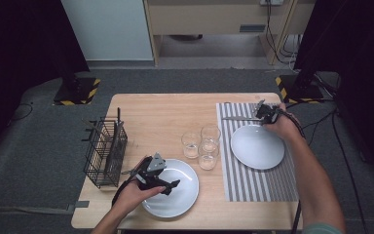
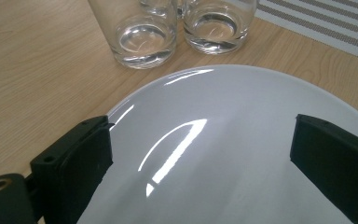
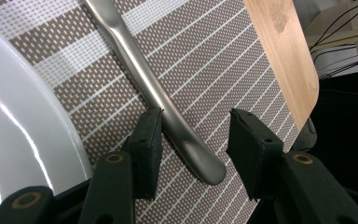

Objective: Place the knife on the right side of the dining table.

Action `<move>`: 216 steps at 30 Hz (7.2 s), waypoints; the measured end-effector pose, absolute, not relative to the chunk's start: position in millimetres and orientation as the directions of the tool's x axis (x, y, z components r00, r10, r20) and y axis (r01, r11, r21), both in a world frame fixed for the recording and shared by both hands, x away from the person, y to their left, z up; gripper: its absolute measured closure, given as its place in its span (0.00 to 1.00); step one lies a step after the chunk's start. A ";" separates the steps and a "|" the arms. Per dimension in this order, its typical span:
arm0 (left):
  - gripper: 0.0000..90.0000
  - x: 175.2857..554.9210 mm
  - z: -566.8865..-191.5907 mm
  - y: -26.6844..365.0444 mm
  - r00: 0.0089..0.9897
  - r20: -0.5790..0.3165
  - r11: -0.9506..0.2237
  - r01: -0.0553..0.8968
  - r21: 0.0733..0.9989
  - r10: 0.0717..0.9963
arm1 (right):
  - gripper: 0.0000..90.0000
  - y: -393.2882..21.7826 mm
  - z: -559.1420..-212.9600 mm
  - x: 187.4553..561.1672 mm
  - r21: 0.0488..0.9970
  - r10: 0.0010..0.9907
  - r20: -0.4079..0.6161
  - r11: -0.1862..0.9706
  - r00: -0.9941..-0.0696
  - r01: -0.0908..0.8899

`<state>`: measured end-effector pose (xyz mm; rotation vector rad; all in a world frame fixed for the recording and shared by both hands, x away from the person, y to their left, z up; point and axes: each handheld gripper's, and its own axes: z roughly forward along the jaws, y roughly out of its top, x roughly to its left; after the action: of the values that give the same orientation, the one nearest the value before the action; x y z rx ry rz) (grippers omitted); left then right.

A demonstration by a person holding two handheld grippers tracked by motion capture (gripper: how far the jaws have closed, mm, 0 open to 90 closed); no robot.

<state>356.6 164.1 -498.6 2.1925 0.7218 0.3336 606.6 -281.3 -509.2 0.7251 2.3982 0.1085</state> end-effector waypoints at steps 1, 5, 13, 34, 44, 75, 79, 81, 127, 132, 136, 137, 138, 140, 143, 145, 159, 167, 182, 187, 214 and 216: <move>0.05 356.6 -498.9 163.7 0.804 0.003 -0.529 0.389 0.754 0.595 | 0.61 -280.8 -509.3 606.7 0.249 0.529 -0.543 0.843 -0.652 0.476; 0.05 356.9 -499.8 163.3 0.804 0.003 -0.531 0.391 0.752 0.595 | 0.59 -281.8 -509.3 607.2 0.256 0.536 -0.539 0.839 -0.650 0.480; 0.05 356.4 -500.4 162.7 0.806 0.006 -0.536 0.388 0.750 0.593 | 0.59 -282.3 -510.7 605.2 0.263 0.547 -0.533 0.832 -0.645 0.488; 0.05 356.4 -501.5 162.4 0.806 0.006 -0.539 0.390 0.747 0.591 | 0.56 -282.9 -509.8 607.4 0.286 0.571 -0.531 0.816 -0.626 0.502; 0.06 355.9 -503.7 160.5 0.809 0.010 -0.547 0.388 0.742 0.588 | 0.57 -283.7 -511.0 607.1 0.274 0.569 -0.533 0.817 -0.627 0.508; 0.06 353.6 -502.3 160.2 0.815 0.019 -0.555 0.377 0.742 0.580 | 0.43 -284.4 -499.9 603.2 0.428 0.701 -0.459 0.713 -0.546 0.556; 0.06 353.7 -501.8 160.9 0.814 0.022 -0.555 0.376 0.742 0.581 | 0.36 -282.9 -496.6 601.6 0.466 0.747 -0.416 0.665 -0.519 0.584; 0.06 353.6 -501.8 161.0 0.814 0.024 -0.557 0.375 0.741 0.580 | 0.33 -281.0 -494.4 600.5 0.498 0.772 -0.396 0.635 -0.497 0.590; 0.05 353.0 -499.9 166.1 0.807 0.035 -0.556 0.374 0.742 0.590 | 0.10 -257.2 -472.8 566.0 0.657 0.894 -0.187 0.422 -0.406 0.625; 0.05 353.3 -500.4 166.9 0.806 0.033 -0.554 0.375 0.743 0.591 | 0.09 -254.2 -469.1 563.8 0.661 0.895 -0.180 0.418 -0.409 0.623; 0.05 353.3 -500.1 167.5 0.806 0.031 -0.552 0.376 0.744 0.591 | 0.09 -253.5 -465.8 562.5 0.673 0.904 -0.157 0.393 -0.398 0.626; 0.05 353.3 -500.3 167.3 0.807 0.031 -0.553 0.376 0.743 0.590 | 0.08 -253.4 -465.1 561.9 0.679 0.907 -0.146 0.383 -0.396 0.627; 0.05 353.4 -500.5 167.1 0.807 0.030 -0.554 0.376 0.743 0.589 | 0.08 -252.9 -464.4 561.2 0.678 0.908 -0.138 0.378 -0.396 0.631; 0.05 353.4 -500.9 166.4 0.808 0.029 -0.554 0.377 0.742 0.589 | 0.08 -252.2 -463.9 559.5 0.684 0.909 -0.130 0.371 -0.395 0.628; 0.05 353.5 -500.7 165.7 0.808 0.027 -0.553 0.378 0.743 0.588 | 0.08 -252.4 -463.7 556.6 0.689 0.911 -0.118 0.362 -0.396 0.628; 0.05 353.4 -500.0 165.9 0.808 0.027 -0.553 0.377 0.743 0.588 | 0.08 -252.9 -464.4 554.4 0.688 0.911 -0.115 0.360 -0.395 0.630; 0.05 353.6 -498.7 165.4 0.807 0.023 -0.548 0.379 0.746 0.590 | 0.07 -248.7 -463.4 530.2 0.719 0.909 -0.076 0.334 -0.409 0.609; 0.05 352.8 -497.4 169.0 0.804 0.022 -0.542 0.379 0.750 0.594 | 0.06 -242.1 -460.0 516.4 0.743 0.910 -0.044 0.306 -0.412 0.595; 0.05 349.1 -495.9 172.6 0.803 0.024 -0.540 0.377 0.753 0.595 | 0.06 -235.6 -458.0 493.8 0.769 0.911 -0.003 0.265 -0.412 0.582; 0.05 348.4 -495.4 174.5 0.800 0.025 -0.539 0.380 0.752 0.599 | 0.06 -235.6 -456.4 486.8 0.780 0.913 0.007 0.250 -0.408 0.574; 0.04 349.4 -472.1 188.5 0.784 -0.002 -0.501 0.398 0.768 0.621 | 0.06 -233.2 -457.5 446.9 0.801 0.895 0.033 0.242 -0.445 0.548; 0.04 349.6 -468.6 189.4 0.782 -0.004 -0.496 0.400 0.771 0.624 | 0.06 -233.6 -457.1 444.8 0.806 0.894 0.042 0.233 -0.445 0.544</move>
<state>349.6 189.4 -468.6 2.1563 0.7575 0.3511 444.8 -233.6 -457.1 1.3188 2.0804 1.0892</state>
